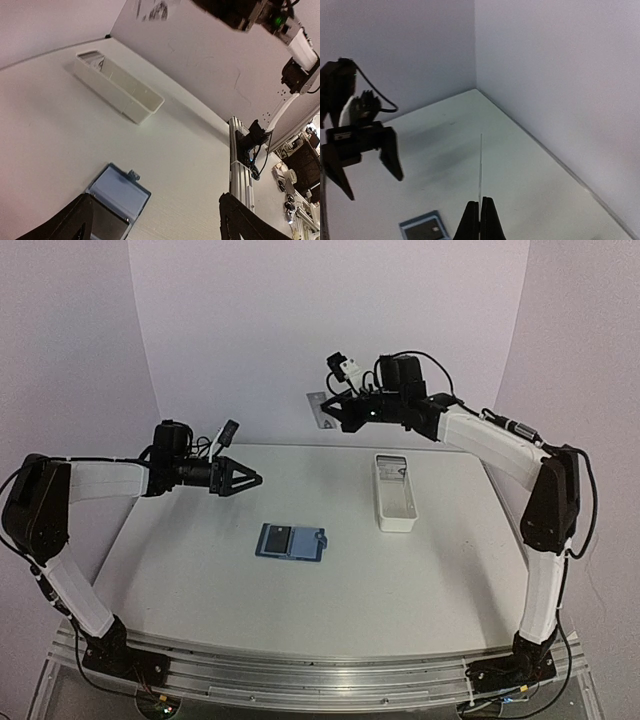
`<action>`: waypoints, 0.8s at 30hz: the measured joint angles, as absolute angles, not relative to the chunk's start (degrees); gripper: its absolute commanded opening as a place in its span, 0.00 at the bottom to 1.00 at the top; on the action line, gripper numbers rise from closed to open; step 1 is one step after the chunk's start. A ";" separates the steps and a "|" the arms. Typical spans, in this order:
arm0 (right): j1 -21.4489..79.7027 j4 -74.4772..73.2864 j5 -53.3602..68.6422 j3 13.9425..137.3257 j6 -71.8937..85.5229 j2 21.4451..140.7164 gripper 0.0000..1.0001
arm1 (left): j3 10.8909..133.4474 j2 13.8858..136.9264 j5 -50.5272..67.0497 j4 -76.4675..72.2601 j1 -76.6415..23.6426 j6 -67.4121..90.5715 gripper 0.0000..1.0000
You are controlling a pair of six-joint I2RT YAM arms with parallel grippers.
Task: Put the credit cards into the card holder
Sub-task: Pick up the credit card from the storage box.
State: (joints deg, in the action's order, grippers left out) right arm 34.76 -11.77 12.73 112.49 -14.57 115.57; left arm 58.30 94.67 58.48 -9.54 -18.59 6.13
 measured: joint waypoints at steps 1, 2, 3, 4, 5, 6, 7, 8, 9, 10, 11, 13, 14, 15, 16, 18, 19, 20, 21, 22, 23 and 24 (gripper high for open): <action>36.71 -7.60 16.05 109.03 -9.30 114.63 0.00 | 59.02 93.80 59.61 -11.11 -18.57 6.35 0.88; 37.89 -4.89 18.11 106.83 -5.87 114.08 0.00 | 59.57 93.14 60.60 -12.45 -18.57 6.57 0.89; 38.83 -1.04 20.14 104.18 -2.79 113.62 0.00 | 59.83 92.66 61.23 -13.23 -18.57 7.09 0.89; 40.66 5.63 23.42 99.13 2.59 112.71 0.00 | 60.01 91.55 62.54 -14.98 -18.57 7.77 0.90; 41.93 9.50 25.41 96.05 5.85 112.29 0.00 | 60.01 90.52 63.53 -15.81 -18.55 8.64 0.91; 42.87 12.12 26.76 93.93 8.21 112.14 0.00 | 60.01 89.56 64.40 -16.80 -18.55 9.45 0.91; 43.40 13.65 27.51 92.73 9.58 112.14 0.00 | 60.01 89.17 64.71 -17.17 -18.55 9.89 0.91; 44.51 16.40 28.73 90.70 12.40 112.14 0.00 | 60.01 88.12 65.39 -17.72 -18.55 10.87 0.91; 44.91 17.28 29.17 90.08 13.41 112.14 0.00 | 60.01 87.61 65.82 -18.09 -18.55 11.51 0.88; 45.67 19.53 30.09 89.36 15.33 112.14 0.00 | 60.01 86.65 66.52 -18.37 -18.55 12.80 0.86; 46.00 20.36 30.30 89.23 15.99 112.14 0.00 | 60.01 86.28 66.76 -18.50 -18.55 13.61 0.80; 47.46 23.81 30.74 88.68 18.06 111.53 0.00 | 59.99 85.19 67.64 -19.11 -18.55 16.29 0.72; 48.01 25.36 30.74 87.48 18.68 110.54 0.00 | 59.96 84.88 67.99 -19.55 -18.55 17.43 0.69; 48.18 25.85 30.72 86.89 18.87 110.02 0.00 | 59.90 84.73 68.20 -19.59 -18.55 18.39 0.65; 48.42 26.74 30.68 85.71 19.27 108.99 0.00 | 59.75 84.38 68.51 -19.62 -18.55 19.05 0.59; 49.10 28.51 30.65 83.85 19.84 106.98 0.00 | 59.13 83.46 68.86 -19.55 -18.68 20.60 0.52; 49.39 29.15 30.46 83.44 19.90 106.41 0.00 | 58.89 83.05 69.01 -19.59 -18.92 21.04 0.51; 49.58 29.36 30.28 83.18 19.94 106.08 0.00 | 58.78 82.83 69.12 -19.73 -19.05 21.23 0.51; 49.91 29.91 30.00 82.54 20.05 105.49 0.00 | 58.78 82.28 69.43 -19.66 -19.59 21.65 0.51; 50.13 30.50 29.91 82.08 20.08 105.19 0.00 | 58.78 81.78 69.52 -19.75 -20.38 22.04 0.51; 50.15 30.81 29.80 81.93 20.08 105.10 0.00 | 58.78 81.58 69.65 -19.79 -20.91 22.20 0.51; 50.26 31.24 29.54 81.69 20.08 104.99 0.00 | 58.78 81.41 69.87 -19.84 -21.67 22.39 0.50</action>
